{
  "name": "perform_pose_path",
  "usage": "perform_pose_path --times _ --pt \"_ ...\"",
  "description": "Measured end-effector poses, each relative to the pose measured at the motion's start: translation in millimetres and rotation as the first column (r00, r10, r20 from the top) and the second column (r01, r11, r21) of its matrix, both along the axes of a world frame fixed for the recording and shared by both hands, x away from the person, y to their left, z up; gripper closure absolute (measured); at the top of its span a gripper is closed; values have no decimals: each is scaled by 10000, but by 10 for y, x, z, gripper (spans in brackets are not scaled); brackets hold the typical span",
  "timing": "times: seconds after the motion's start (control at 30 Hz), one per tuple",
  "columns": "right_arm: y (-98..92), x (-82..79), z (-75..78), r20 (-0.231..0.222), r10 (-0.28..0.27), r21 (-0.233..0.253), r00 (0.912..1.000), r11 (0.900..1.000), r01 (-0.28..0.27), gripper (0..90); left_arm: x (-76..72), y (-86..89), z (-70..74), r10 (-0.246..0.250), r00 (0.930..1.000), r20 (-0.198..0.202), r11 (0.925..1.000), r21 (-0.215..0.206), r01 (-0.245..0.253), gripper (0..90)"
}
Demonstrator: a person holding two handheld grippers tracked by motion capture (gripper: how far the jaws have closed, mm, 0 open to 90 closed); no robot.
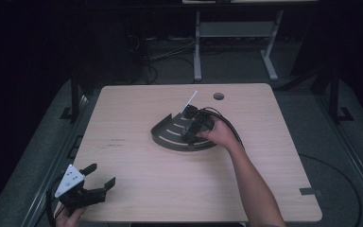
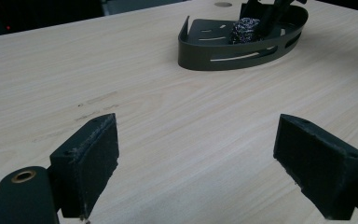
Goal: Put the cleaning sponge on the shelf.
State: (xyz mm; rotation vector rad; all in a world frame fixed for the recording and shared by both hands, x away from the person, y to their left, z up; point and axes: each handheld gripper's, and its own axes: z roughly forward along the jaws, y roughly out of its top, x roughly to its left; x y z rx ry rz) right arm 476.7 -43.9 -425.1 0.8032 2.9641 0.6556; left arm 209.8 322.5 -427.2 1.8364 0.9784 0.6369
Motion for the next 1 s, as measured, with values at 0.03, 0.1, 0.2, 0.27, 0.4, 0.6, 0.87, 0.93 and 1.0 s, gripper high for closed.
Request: perform_pose_path --times 0.03,0.1,0.2,0.27,0.4,0.6,0.87,0.93,1.0 --pt "-7 -2 10 -2 -18 31 10000 10000 18 199 -1 1 0 5 10000 5 10000 -5 -5 133" --pt "-25 -8 25 4 -6 64 10000 10000 6 197 1 3 0 30 10000 -14 10000 -23 -30 133" --pt "-50 -28 43 61 34 128 10000 9999 -34 196 4 6 2 29 10000 6 10000 -45 -29 133" --pt "-77 -38 61 99 17 234 9999 9997 -20 195 6 1 3 24 10000 7 10000 -19 -24 132" --pt "-125 -69 93 143 -12 231 9999 9997 9 191 5 -14 -4 -7 10000 -32 10000 -4 7 133" --pt "-202 -144 203 374 -60 442 9993 9990 43 192 -9 -25 1 -65 10000 18 10000 16 65 133" --pt "-299 -247 298 507 -31 637 9987 9980 -1 191 -8 -37 5 -95 9999 43 10000 24 94 133" --pt "-319 -270 302 532 11 671 9986 9977 -47 190 -4 -38 3 -100 9999 27 9999 10 100 133" --pt "-336 -289 300 495 27 620 9988 9981 -58 190 -3 -38 2 -95 10000 21 9999 33 95 133"
